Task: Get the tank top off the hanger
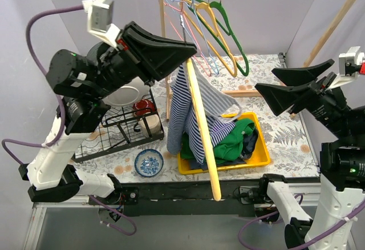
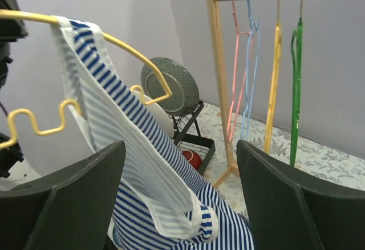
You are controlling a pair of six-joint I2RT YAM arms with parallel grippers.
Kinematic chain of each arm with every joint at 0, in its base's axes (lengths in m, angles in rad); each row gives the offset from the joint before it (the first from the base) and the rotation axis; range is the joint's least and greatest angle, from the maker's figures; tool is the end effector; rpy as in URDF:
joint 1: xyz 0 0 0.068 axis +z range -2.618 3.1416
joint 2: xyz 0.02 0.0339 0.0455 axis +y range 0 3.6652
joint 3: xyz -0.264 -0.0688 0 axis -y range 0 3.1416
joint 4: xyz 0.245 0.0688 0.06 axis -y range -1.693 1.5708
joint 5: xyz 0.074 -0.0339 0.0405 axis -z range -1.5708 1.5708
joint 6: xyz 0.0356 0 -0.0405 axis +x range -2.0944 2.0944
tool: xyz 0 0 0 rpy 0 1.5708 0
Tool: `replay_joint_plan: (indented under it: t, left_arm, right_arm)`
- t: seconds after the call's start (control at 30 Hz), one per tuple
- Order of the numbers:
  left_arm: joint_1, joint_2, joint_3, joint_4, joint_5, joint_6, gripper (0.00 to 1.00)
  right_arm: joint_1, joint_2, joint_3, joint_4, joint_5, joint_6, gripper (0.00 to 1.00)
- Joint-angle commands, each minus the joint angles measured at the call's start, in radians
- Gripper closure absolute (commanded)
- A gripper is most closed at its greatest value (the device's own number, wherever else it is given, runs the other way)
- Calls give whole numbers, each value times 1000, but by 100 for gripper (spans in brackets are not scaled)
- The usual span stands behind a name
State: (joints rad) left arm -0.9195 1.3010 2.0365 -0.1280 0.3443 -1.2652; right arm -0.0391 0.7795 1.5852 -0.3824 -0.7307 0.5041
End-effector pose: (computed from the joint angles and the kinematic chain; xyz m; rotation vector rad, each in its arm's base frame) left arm 0.0991 -0.1499 0.6382 0.1857 1.2433 -2.1212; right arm 0.0512 0.0218 0.5586 -0.3385 1.2581 0.8171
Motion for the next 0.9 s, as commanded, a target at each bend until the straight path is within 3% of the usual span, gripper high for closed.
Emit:
replay_joint_plan:
  t: [0.0,0.27,0.43,0.53,0.7,0.83,0.87]
  left_arm:
    - [-5,-43,-50,31,58,-20,100]
    - [-5,-2,-125,67,214,-49,100]
    - [-4,17,-173,182,303,-71,100]
    - [-4,47,-157,183,302,-43,100]
    - [1,104,-102,96,240,6,100]
    - [7,127,-88,83,179,3,100]
    - [10,136,-87,90,177,3,100]
  right_arm:
    - [-4,56,85,-67,-108,29,14]
    - [-4,190,98,97,-222,158,21]
    - [11,227,49,197,-253,204,21]
    - [28,254,9,315,-328,226,20]
    - [80,325,24,365,-368,197,23]
    - [142,302,-65,555,-404,224,24]
    - [145,299,-91,676,-435,250,25]
